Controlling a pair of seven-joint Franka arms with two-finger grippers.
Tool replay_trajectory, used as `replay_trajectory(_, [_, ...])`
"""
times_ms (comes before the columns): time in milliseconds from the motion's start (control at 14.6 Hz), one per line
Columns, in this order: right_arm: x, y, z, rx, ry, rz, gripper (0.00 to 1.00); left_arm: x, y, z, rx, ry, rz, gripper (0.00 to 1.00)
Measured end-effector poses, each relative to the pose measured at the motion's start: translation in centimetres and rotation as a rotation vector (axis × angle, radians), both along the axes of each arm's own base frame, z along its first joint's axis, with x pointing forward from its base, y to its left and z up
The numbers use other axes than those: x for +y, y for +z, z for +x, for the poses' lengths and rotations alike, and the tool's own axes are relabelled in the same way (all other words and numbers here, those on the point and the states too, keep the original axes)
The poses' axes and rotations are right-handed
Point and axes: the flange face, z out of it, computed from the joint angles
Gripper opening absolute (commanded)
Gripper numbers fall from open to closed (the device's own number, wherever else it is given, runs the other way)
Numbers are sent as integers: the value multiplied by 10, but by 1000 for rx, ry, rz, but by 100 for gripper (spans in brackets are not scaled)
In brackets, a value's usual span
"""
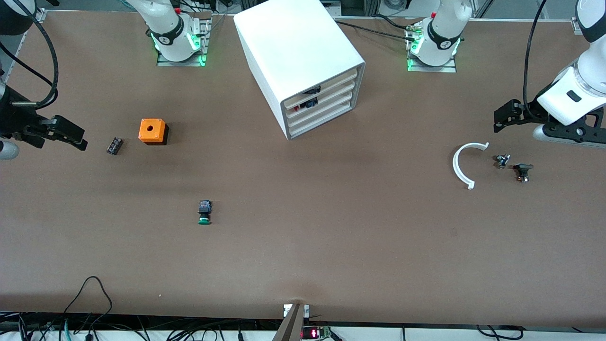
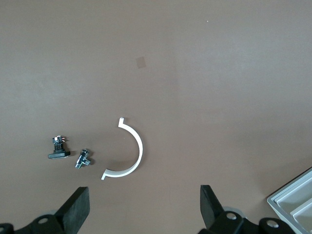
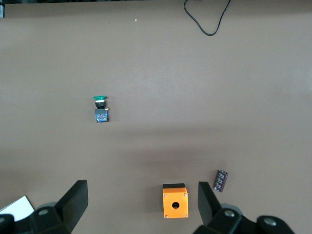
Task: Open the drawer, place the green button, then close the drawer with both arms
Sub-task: 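Reach the right gripper toward the green push button, then grasp the green button with the right gripper while the left gripper reaches the drawer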
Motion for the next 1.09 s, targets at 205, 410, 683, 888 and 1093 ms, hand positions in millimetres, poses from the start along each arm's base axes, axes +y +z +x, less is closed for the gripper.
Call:
replay_trajectory(205, [0, -2, 1, 4, 1, -2, 100, 0, 0, 0, -1, 0, 0, 100])
replay_trajectory(410, [5, -14, 3, 25, 12, -9, 100, 0, 1, 0, -2, -1, 0, 100])
replay_trajectory(683, [19, -78, 21, 99, 33, 3, 100, 0, 1, 0, -1, -1, 0, 100])
replay_trajectory(888, [51, -111, 33, 77, 15, 16, 100, -3, -6, -7, 67, -1, -12, 100])
replay_trajectory(1093, [77, -140, 46, 43, 29, 32, 100, -35, -27, -21, 230, -46, -76, 100])
